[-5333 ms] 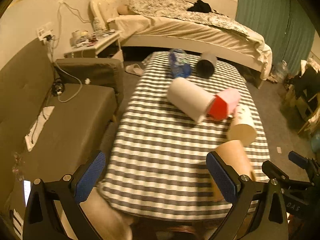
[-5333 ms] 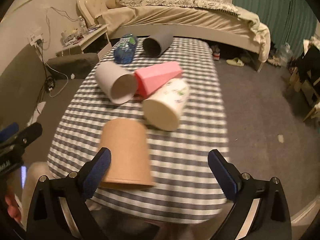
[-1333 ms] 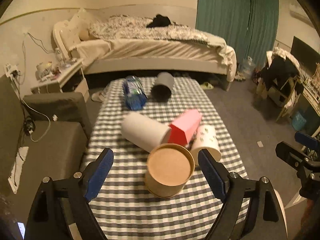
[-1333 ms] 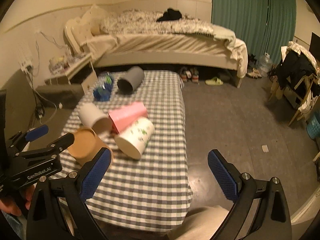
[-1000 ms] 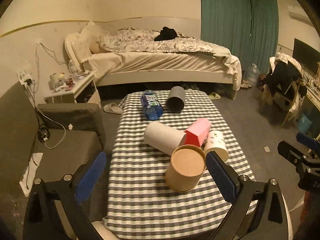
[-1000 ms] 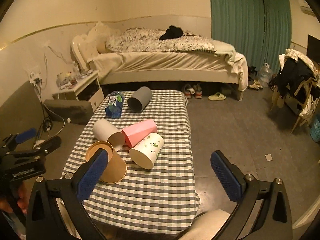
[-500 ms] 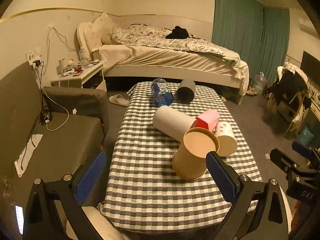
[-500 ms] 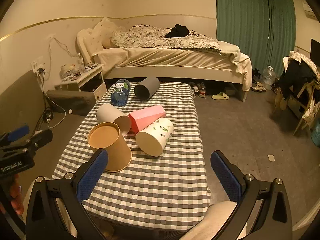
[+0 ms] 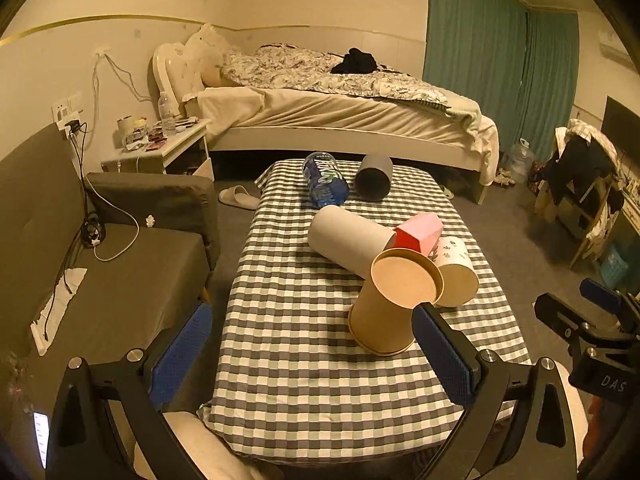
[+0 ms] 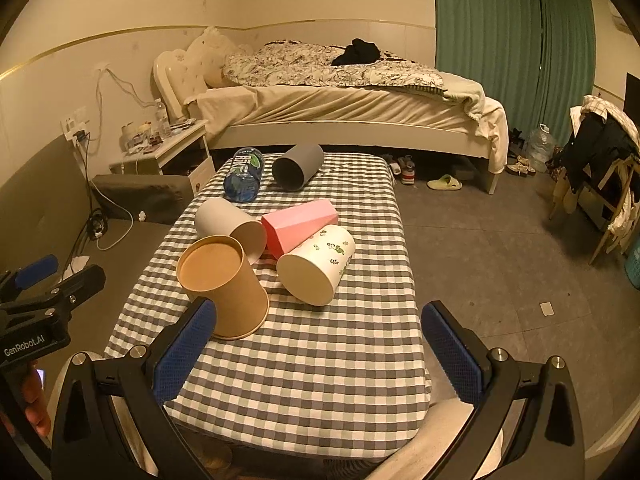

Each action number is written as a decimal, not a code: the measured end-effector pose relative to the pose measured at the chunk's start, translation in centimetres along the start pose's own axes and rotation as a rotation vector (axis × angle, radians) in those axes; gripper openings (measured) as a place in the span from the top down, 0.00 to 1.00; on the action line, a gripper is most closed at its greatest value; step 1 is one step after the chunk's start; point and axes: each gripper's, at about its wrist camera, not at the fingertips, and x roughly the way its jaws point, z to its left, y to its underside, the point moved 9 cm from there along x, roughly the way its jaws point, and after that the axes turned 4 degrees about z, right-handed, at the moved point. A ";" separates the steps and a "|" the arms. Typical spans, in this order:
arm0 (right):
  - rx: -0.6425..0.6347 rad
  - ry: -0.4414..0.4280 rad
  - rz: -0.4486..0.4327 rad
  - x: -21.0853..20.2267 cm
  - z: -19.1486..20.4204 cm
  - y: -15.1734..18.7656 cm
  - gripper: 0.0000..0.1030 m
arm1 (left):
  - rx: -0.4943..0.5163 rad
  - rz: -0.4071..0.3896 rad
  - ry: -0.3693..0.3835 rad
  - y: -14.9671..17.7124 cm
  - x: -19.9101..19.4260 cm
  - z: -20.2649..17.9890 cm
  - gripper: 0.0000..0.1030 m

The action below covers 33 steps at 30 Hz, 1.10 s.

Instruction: Flip cup upside down

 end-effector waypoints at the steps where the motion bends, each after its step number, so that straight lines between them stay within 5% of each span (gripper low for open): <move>1: 0.002 0.000 -0.003 -0.1 0.0 0.0 0.00 | 0.006 -0.002 -0.002 0.0 0.0 -0.1 0.00; 33: -0.003 0.005 0.015 0.1 -0.1 0.4 0.00 | 0.009 0.004 -0.002 0.4 0.0 -0.4 0.00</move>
